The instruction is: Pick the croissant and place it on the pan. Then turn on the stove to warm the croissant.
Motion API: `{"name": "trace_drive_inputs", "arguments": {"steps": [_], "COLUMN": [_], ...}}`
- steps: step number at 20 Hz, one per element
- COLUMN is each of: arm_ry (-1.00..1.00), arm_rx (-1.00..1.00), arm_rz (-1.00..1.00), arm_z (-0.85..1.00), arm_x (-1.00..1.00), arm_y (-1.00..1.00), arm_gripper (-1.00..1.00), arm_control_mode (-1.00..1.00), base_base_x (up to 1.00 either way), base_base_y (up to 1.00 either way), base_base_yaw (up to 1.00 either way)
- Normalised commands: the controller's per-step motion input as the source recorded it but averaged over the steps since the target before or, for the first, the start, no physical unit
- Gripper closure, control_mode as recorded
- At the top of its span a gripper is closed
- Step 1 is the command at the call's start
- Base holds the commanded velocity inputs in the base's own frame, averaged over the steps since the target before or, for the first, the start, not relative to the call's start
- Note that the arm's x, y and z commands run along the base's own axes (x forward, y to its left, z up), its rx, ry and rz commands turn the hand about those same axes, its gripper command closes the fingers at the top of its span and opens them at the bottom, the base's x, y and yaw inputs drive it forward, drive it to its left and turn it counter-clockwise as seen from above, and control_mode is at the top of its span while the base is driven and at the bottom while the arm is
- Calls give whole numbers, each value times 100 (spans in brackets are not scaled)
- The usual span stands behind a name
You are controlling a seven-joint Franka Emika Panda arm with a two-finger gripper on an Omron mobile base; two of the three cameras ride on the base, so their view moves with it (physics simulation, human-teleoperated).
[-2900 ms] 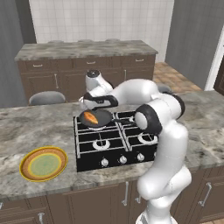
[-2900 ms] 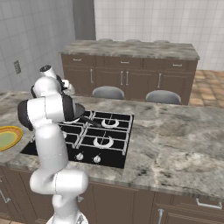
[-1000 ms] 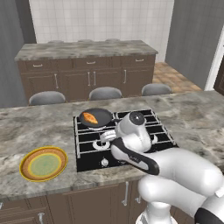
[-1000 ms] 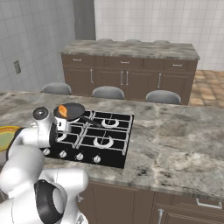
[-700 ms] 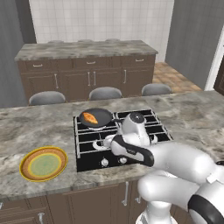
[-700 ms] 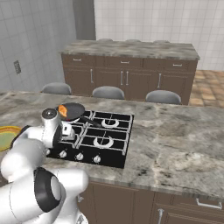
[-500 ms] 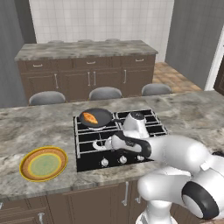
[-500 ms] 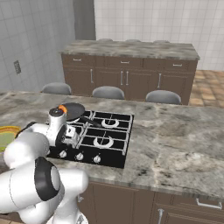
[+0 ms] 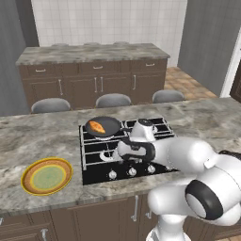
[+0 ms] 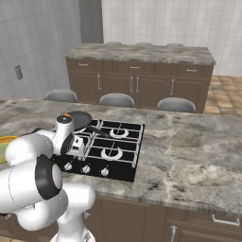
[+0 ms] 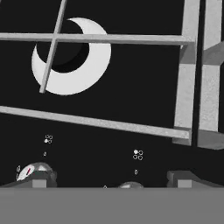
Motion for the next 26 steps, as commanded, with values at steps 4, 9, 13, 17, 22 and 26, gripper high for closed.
{"name": "trace_drive_inputs", "arguments": {"steps": [4, 9, 13, 17, 22, 26], "arm_ry": [1, 0, 0, 0, 0, 0], "arm_rx": [-6, 0, 0, 0, 0, 0], "arm_rz": [0, 0, 0, 0, 0, 0], "arm_z": [-71, -20, -1, -7, -7, 0], "arm_x": [13, 1, 0, -6, -14, -22], "arm_y": [0, 0, 0, 0, -1, -15], "arm_gripper": [-100, -100, -100, -100, -100, -100], "arm_control_mode": [-100, -100, -100, -100, -100, -100], "base_base_x": [0, 0, 0, 0, 0, 0], "base_base_y": [0, 0, 0, 0, 0, 0], "base_base_yaw": [0, 0, 0, 0, 0, 0]}}
